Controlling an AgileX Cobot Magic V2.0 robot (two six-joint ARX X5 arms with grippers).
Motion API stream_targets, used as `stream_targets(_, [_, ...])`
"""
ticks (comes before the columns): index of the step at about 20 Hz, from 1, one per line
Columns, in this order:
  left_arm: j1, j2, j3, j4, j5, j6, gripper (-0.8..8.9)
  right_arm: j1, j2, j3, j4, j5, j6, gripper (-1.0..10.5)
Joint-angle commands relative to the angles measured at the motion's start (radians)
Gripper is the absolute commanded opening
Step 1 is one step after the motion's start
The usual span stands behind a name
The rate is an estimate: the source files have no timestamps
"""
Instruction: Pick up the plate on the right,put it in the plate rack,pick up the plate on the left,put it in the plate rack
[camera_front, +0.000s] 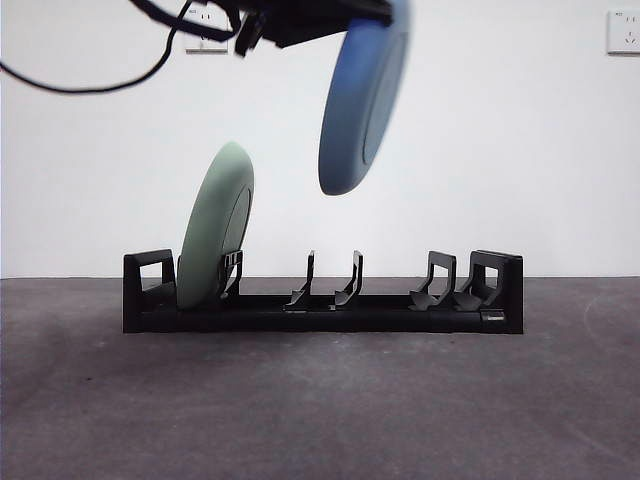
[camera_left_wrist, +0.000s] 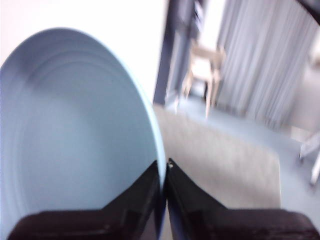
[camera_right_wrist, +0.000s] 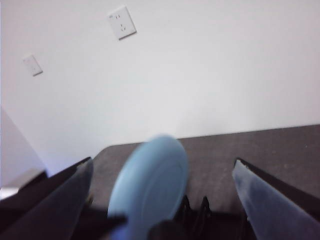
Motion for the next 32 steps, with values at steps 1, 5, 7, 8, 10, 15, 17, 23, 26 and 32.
stream_targets(1, [0.051,0.063,0.006,0.159,0.02,-0.266,-0.09,0.0,0.007,-0.001,-0.026,0.006,-0.016,4.7])
stream_targets(5, [0.096,0.151,0.072,0.225,0.021,-0.365,-0.09,0.0,0.027,-0.001,-0.051,0.005,-0.018,4.7])
stream_targets(7, [0.105,0.182,0.119,0.216,0.022,-0.369,-0.09,0.0,0.037,-0.001,-0.061,0.003,-0.018,4.7])
stream_targets(8, [0.107,0.196,0.142,0.204,0.022,-0.369,-0.09,0.0,0.042,-0.001,-0.064,0.003,-0.018,4.7])
stream_targets(10, [0.108,0.222,0.194,0.164,0.016,-0.368,-0.09,0.0,0.052,-0.001,-0.068,0.003,-0.018,4.7])
stream_targets(15, [0.109,0.262,0.275,0.043,-0.038,-0.364,-0.09,0.0,0.065,-0.001,-0.069,0.003,-0.024,4.7])
stream_targets(17, [0.109,0.268,0.276,0.031,-0.064,-0.36,-0.09,0.0,0.066,-0.001,-0.07,0.003,-0.028,4.7])
stream_targets(23, [0.121,0.306,0.276,0.022,-0.063,-0.361,-0.09,0.0,0.068,-0.001,-0.071,0.004,-0.042,4.7])
stream_targets(26, [0.122,0.325,0.276,0.007,-0.064,-0.361,-0.09,0.0,0.068,-0.001,-0.071,0.004,-0.043,4.7])
stream_targets(32, [0.122,0.341,0.276,-0.023,-0.068,-0.337,-0.09,0.0,0.074,-0.001,-0.071,0.004,-0.046,4.7])
